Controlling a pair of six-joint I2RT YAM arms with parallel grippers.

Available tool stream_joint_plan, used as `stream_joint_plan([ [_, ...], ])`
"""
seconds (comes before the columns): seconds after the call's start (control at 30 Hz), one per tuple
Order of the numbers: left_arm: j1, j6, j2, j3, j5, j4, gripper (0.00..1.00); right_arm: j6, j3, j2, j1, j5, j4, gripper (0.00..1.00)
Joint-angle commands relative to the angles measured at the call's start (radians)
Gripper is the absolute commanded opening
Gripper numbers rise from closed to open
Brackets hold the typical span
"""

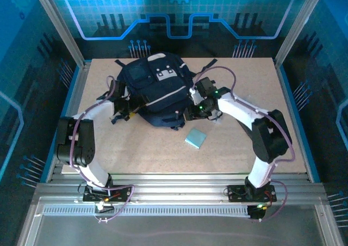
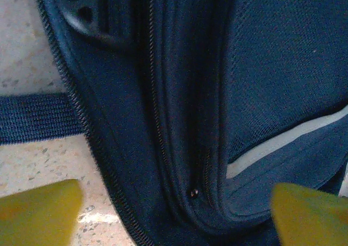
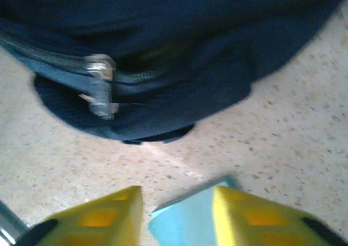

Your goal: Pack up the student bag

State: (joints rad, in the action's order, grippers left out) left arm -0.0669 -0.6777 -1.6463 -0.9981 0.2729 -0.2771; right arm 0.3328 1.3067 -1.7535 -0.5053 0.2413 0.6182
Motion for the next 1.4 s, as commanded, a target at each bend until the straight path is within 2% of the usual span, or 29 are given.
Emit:
stream_joint_plan([
  [0.0,-0.027,-0.172,0.142,0.141,-0.015,0.08,0.99,0.134,-0.024,0.051,-0.061,-0.035,-0.081,0.47],
  [0.17,-0.16,-0.455,0.274,0.327,-0.119,0.296,0.99,0.183,-0.006,0.005,-0.125,-0.12,-0.118,0.5],
  [0.27,-0.241,-0.559,0.275,0.364,-0.187,0.391,0.99,0.204,0.019,-0.029,-0.139,-0.135,-0.147,0.5],
  [0.43,-0.316,-0.64,0.191,0.353,-0.255,0.484,0.99,0.224,0.052,-0.096,-0.143,-0.168,-0.205,0.5],
  [0.67,-0.334,-0.677,0.06,0.315,-0.274,0.579,0.99,0.249,0.084,-0.17,-0.157,-0.202,-0.269,0.45],
  [0.83,-0.336,-0.685,0.012,0.313,-0.287,0.607,0.95,0.241,0.107,-0.232,-0.157,-0.263,-0.249,0.32],
  [0.93,-0.334,-0.665,0.002,0.322,-0.309,0.612,0.86,0.244,0.098,-0.236,-0.155,-0.263,-0.253,0.13],
  [0.97,-0.331,-0.659,-0.001,0.328,-0.315,0.616,0.79,0.243,0.093,-0.226,-0.156,-0.259,-0.253,0.07],
  [1.0,-0.325,-0.65,-0.004,0.334,-0.316,0.628,0.68,0.237,0.085,-0.212,-0.156,-0.252,-0.252,0.01],
  [1.17,-0.283,-0.606,-0.017,0.339,-0.305,0.635,0.24,0.163,0.059,-0.132,-0.147,-0.228,-0.176,0.0],
  [1.23,-0.264,-0.583,-0.007,0.337,-0.291,0.617,0.02,0.114,0.049,-0.105,-0.131,-0.214,-0.138,0.0],
  [1.37,-0.232,-0.499,0.039,0.335,-0.263,0.522,0.0,0.012,0.04,-0.076,-0.075,-0.207,-0.059,0.0],
])
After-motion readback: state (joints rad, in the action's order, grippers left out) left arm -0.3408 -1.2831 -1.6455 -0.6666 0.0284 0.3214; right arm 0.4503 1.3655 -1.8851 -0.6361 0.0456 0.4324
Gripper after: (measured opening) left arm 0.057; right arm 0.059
